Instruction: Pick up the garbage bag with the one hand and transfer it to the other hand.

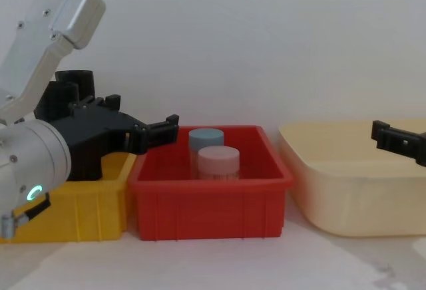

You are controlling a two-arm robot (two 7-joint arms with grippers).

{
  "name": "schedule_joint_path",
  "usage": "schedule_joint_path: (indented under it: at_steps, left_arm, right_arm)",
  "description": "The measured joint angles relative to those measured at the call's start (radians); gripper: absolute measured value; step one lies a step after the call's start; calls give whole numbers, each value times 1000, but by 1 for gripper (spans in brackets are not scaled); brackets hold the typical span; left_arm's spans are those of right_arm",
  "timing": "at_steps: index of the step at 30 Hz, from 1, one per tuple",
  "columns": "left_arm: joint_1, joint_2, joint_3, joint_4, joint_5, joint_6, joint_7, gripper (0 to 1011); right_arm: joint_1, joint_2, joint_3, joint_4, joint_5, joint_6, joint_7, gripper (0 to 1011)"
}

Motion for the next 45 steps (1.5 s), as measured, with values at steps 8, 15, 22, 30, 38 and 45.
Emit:
schedule_joint_path:
  at_steps: [8,15,22,30,38,45]
  left_arm:
    - [0,0,0,0,0,0,0,1000]
    - [0,0,0,0,0,0,0,1000]
    - [-9,-2,2,0,1,3,-7,1000]
    - [-49,3,-3,-43,0,38,-41,1000]
    - [-77,46,-48,-124,-19,81,-84,1000]
    - [-66,116,-144,-207,-68,120,-127,1000]
  right_arm:
    - [0,0,0,0,0,0,0,999]
    - [0,0,0,0,0,0,0,999]
    - [5,0,2,2,6,0,13,999]
    - [43,-7,2,0,48,2,70,999]
    - [129,-36,-25,-2,90,40,125,999]
    - [233,-84,-79,32,109,85,151,999]
